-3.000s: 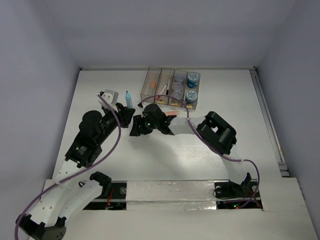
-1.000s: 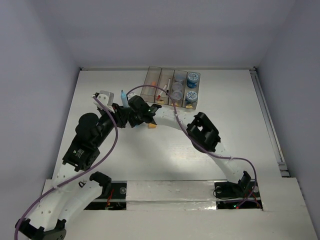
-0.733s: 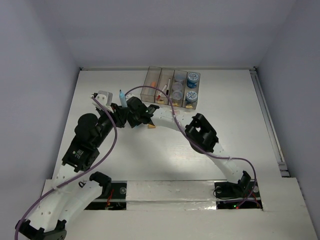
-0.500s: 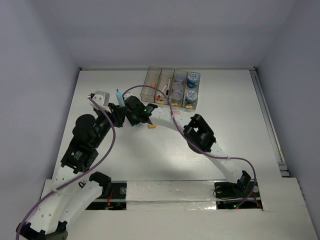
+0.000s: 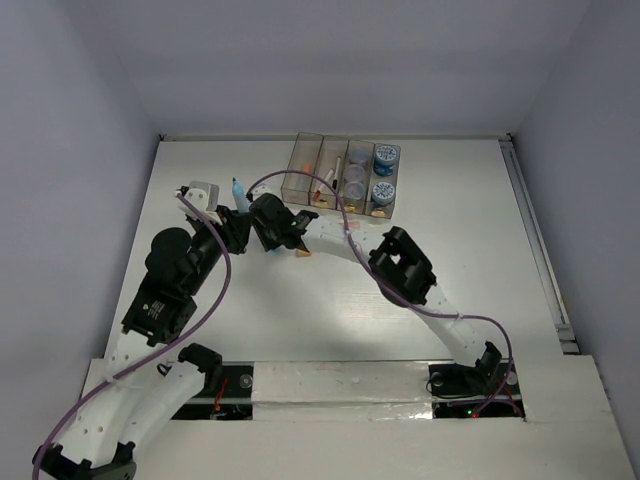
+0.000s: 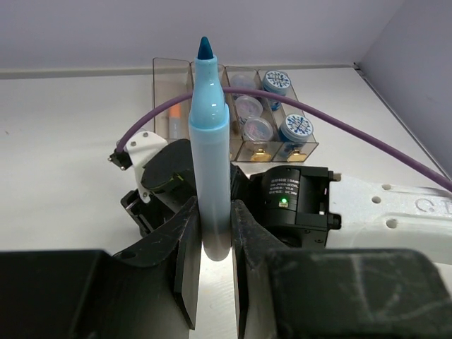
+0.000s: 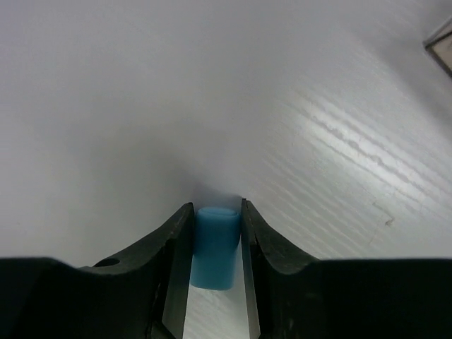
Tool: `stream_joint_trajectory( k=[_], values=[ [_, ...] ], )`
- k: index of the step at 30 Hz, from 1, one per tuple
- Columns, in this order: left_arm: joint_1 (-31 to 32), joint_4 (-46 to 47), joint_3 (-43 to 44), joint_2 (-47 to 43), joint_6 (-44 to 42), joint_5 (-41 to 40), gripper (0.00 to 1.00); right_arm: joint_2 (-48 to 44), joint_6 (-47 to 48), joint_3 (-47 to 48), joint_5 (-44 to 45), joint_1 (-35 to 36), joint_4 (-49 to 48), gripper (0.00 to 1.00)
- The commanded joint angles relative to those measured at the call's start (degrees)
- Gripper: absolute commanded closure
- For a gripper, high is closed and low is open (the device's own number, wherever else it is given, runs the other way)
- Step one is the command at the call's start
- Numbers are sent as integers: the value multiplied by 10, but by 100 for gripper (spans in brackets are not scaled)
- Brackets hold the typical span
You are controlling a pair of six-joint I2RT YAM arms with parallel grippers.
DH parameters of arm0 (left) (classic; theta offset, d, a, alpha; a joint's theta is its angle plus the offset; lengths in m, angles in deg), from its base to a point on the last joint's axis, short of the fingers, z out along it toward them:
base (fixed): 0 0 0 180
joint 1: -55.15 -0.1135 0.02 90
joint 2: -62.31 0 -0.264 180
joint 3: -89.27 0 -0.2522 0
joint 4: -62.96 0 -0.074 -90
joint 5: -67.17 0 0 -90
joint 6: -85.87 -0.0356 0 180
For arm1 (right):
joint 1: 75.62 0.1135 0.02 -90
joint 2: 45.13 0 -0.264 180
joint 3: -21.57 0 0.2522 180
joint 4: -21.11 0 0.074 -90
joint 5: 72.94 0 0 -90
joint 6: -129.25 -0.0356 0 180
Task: Sort the stationery into containers
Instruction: Pick up the pen cap from the center of the board, then close the pen cap on the pen.
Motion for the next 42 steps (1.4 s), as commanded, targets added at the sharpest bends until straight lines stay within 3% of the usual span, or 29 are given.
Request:
stream_joint_trajectory(
  k=[1,7,12,22,28,42],
  values=[
    [-4,21,12,2,-8,-4,100,-54,-31,-58,9,4,-39,100],
    [-4,29,9,13,-13,25,100,-199,-72,-225,16,4,-133,100],
    [-4,50,3,14,-17,98,100,-371,-104,-394,57,4,-205,100],
    [-4,87,-3,35,-23,267,100,-645,-145,-520,146,4,-340,100],
    [1,92,-6,51,-24,298,100,-677,-145,-504,124,4,-381,100],
    [6,75,-1,85,-23,273,100,-604,-131,-416,55,15,-446,100]
  ],
)
